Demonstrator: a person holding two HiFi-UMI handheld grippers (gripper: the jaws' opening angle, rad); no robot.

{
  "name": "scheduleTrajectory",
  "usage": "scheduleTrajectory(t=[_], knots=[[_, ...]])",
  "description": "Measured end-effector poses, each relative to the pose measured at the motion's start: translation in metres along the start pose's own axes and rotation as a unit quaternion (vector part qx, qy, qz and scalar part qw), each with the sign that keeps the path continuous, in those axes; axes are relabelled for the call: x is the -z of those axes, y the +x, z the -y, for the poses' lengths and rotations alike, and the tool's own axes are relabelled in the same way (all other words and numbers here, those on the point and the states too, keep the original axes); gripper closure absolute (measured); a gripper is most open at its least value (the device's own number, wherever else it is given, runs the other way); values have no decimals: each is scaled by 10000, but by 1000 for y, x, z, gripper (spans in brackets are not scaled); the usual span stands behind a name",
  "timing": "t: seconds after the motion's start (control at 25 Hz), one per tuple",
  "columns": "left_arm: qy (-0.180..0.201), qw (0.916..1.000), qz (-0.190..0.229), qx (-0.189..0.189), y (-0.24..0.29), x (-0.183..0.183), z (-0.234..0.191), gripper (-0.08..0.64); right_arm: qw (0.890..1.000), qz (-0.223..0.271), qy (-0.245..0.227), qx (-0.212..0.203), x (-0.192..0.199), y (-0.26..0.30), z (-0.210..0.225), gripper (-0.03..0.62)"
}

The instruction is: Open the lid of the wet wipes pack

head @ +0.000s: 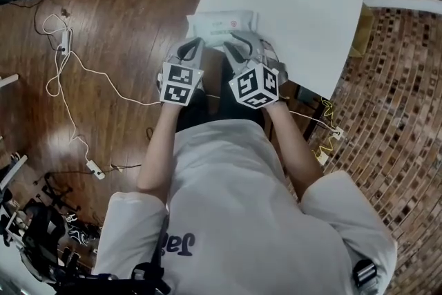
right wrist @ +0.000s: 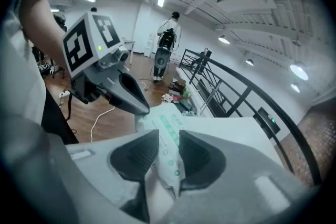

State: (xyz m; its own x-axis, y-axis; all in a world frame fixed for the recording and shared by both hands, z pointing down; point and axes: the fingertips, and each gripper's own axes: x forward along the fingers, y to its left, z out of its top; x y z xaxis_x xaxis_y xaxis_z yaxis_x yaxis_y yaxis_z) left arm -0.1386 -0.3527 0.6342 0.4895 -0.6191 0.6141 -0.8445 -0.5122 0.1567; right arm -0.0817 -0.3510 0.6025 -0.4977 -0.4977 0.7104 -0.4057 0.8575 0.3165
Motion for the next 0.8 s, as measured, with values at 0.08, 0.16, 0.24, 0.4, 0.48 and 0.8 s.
scheduleTrajectory(t=[0.08,0.16,0.24,0.4,0.48,0.8], knots=[[-21,10000,9,-32,0,-1,0,545,9990,-136,-426,76,4,8,-1,489],[-54,10000,6,-66,0,-1,0,545,9957,-274,-869,150,7,15,-3,489],[-71,9999,-7,-100,-1,-1,-1,545,9917,-342,-1225,206,7,19,-6,489],[-58,9999,-20,-113,-1,0,-5,545,9874,-372,-1515,268,5,23,-7,510],[-41,9999,-40,-120,-1,0,-5,545,9863,-401,-1580,241,4,21,-8,527],[-2,9997,-210,-93,1,3,2,545,9902,-203,-1363,202,-16,-4,12,584]])
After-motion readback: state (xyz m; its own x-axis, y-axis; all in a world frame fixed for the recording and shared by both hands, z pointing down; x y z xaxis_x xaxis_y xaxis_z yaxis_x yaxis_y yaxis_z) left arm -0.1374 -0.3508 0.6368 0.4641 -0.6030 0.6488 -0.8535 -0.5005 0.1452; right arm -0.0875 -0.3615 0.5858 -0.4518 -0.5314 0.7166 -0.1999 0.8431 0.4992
